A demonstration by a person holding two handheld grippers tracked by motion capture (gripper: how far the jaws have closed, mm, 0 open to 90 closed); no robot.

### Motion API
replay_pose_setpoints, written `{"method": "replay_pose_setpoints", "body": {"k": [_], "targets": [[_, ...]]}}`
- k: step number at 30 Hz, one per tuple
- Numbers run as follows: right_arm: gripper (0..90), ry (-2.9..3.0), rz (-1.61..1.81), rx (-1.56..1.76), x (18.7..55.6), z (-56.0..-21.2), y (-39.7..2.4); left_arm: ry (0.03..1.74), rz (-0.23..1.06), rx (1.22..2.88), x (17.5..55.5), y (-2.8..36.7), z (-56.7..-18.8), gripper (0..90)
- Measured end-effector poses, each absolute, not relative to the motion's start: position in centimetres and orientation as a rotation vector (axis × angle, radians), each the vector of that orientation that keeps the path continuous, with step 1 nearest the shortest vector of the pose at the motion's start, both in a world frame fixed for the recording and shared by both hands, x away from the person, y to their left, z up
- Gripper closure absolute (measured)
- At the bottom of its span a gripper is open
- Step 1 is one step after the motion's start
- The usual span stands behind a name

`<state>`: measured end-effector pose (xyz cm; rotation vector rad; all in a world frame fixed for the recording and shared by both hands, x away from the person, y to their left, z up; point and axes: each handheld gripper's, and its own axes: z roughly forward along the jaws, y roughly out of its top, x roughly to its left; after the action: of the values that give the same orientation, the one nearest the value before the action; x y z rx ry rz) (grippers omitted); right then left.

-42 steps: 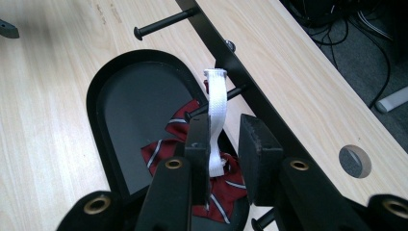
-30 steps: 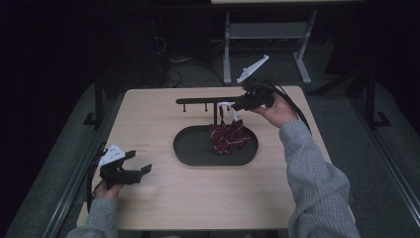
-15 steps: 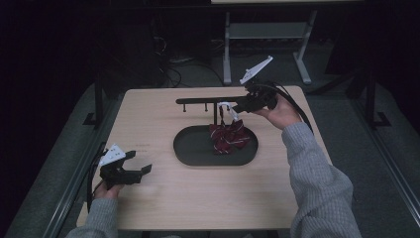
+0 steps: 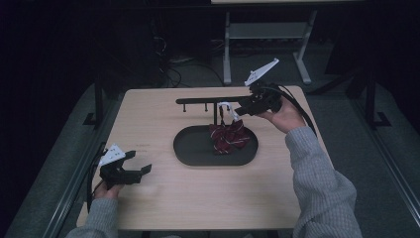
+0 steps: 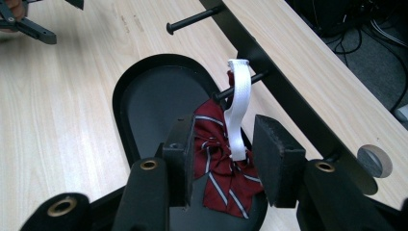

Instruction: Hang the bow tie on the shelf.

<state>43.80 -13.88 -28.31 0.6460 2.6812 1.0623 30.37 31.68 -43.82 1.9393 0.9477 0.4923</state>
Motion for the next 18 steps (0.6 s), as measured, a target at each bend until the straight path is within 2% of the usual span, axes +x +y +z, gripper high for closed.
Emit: {"method": "replay_pose_setpoints", "body": {"k": [18], "targets": [[57.3,2.692,1.088,0.666,42.83,-29.22,-14.79,0.949,0.492,1.940,30.36,31.67,-43.82,13.0]]}}
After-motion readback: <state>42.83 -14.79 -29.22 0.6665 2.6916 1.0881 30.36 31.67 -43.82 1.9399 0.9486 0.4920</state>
